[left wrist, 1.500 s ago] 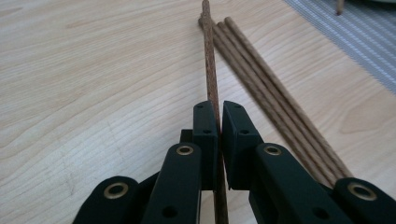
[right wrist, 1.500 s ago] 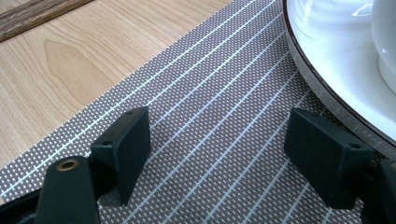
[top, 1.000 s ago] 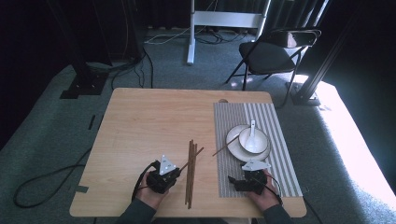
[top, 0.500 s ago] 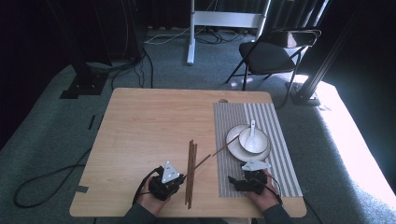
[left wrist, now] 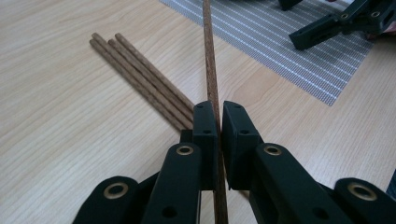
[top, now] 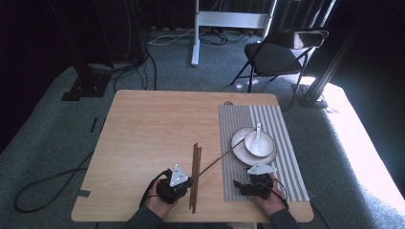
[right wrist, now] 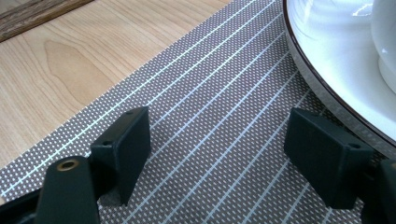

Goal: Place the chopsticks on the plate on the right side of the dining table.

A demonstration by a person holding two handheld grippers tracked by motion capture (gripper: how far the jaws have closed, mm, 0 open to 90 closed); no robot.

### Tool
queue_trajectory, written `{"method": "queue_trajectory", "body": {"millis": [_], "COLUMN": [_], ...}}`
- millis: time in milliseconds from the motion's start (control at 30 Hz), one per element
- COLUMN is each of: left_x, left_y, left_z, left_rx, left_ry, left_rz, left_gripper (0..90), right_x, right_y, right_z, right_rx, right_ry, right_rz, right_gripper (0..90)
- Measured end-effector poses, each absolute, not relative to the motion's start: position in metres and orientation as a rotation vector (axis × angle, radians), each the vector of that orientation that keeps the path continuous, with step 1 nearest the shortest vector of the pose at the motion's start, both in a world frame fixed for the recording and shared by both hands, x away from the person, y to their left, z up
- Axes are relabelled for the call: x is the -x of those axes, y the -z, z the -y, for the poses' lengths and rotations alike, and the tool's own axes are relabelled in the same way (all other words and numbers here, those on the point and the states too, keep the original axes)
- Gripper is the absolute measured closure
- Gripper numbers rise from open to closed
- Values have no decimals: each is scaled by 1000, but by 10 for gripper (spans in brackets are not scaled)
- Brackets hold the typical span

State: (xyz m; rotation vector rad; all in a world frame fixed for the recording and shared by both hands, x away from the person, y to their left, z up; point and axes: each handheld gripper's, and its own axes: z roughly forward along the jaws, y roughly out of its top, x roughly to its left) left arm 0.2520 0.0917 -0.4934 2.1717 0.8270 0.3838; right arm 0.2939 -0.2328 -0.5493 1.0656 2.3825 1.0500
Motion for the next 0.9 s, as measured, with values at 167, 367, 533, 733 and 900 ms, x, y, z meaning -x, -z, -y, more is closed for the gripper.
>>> {"method": "queue_trajectory", "body": {"millis": [167, 367, 533, 733, 900], "left_x": [-250, -250, -254, -260, -267], "left_y": [490, 486, 484, 482, 480], "left_z": [-90, -90, -89, -87, -83], "left_rx": [-2168, -2150, -2143, -2135, -2127], "left_ry": [-381, -382, -383, -388, -397], "left_rz": [-807, -805, -803, -798, -795], "left_gripper": [852, 852, 852, 851, 852], "right_x": [-294, -294, -294, -294, -294], "right_y": [549, 549, 549, 549, 549], "right_z": [233, 233, 233, 233, 233], "right_rx": [-1066, -1066, -1066, -1066, -1067], "right_ry": [-1050, -1050, -1050, -1050, -1050], "right_rz": [-2382, -2382, -2383, -2382, -2383], "right_gripper": [221, 221, 221, 221, 221]}}
